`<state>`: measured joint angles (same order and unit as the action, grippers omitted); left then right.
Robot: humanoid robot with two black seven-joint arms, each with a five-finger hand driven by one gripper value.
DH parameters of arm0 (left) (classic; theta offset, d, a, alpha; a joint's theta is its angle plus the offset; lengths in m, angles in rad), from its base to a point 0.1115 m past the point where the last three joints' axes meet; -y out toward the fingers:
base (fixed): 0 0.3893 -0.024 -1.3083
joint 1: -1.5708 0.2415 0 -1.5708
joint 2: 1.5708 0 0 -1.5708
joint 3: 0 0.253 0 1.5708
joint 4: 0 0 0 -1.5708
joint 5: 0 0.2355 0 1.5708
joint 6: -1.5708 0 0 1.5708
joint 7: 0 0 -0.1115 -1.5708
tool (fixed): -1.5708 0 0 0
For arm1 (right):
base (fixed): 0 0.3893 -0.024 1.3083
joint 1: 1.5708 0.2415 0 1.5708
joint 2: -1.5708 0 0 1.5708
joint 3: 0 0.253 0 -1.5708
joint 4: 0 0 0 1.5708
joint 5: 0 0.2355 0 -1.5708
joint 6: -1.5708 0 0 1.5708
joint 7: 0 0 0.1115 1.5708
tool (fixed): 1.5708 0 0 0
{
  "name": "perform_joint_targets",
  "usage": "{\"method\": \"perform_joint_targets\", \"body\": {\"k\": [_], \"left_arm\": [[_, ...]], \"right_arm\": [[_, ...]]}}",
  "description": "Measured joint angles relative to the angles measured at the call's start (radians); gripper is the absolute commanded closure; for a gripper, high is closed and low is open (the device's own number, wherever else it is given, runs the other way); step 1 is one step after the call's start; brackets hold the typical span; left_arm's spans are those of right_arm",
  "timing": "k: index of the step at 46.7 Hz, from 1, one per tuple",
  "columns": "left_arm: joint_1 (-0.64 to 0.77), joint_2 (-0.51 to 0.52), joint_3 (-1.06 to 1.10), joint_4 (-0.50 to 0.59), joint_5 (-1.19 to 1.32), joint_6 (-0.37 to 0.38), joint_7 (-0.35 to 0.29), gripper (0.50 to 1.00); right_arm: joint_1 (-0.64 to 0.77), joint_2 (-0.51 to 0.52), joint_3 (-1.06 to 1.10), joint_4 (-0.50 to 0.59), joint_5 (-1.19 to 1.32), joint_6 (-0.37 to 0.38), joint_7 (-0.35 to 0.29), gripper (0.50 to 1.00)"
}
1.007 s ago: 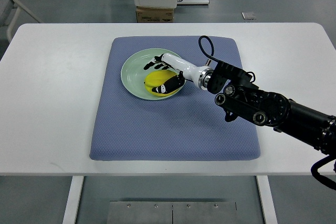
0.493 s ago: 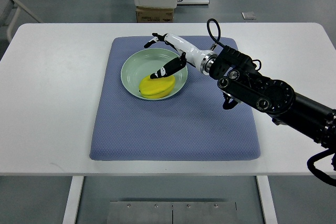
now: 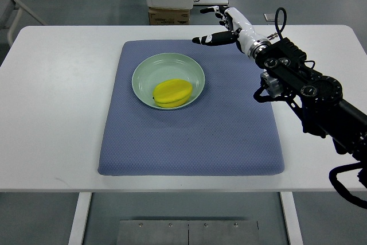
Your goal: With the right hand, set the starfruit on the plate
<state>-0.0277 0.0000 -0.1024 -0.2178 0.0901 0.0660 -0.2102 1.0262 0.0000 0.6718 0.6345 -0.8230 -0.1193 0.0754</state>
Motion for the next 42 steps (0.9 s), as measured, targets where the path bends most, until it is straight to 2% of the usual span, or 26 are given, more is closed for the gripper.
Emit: {"method": "perform_joint_targets", "body": {"k": [9,19,31,42], "left_arm": [[0.000,0.000,0.000,0.000,0.000,0.000,0.000,0.500],[0.000,0.000,0.000,0.000,0.000,0.000,0.000,0.500],[0.000,0.000,0.000,0.000,0.000,0.000,0.000,0.500],[0.000,0.000,0.000,0.000,0.000,0.000,0.000,0.500]], "right_arm": [[-0.046,0.000,0.139,-0.019,0.062,-0.046,-0.009,0.500],[-0.107,0.000,0.294,-0.017,0.115,-0.063,-0.026,0.500],[-0.176,0.000,0.406,-0.010,0.154,-0.073,0.019,0.500],[-0.221,0.000,0.449,-0.009,0.169,-0.073,0.022,0.500]]}}
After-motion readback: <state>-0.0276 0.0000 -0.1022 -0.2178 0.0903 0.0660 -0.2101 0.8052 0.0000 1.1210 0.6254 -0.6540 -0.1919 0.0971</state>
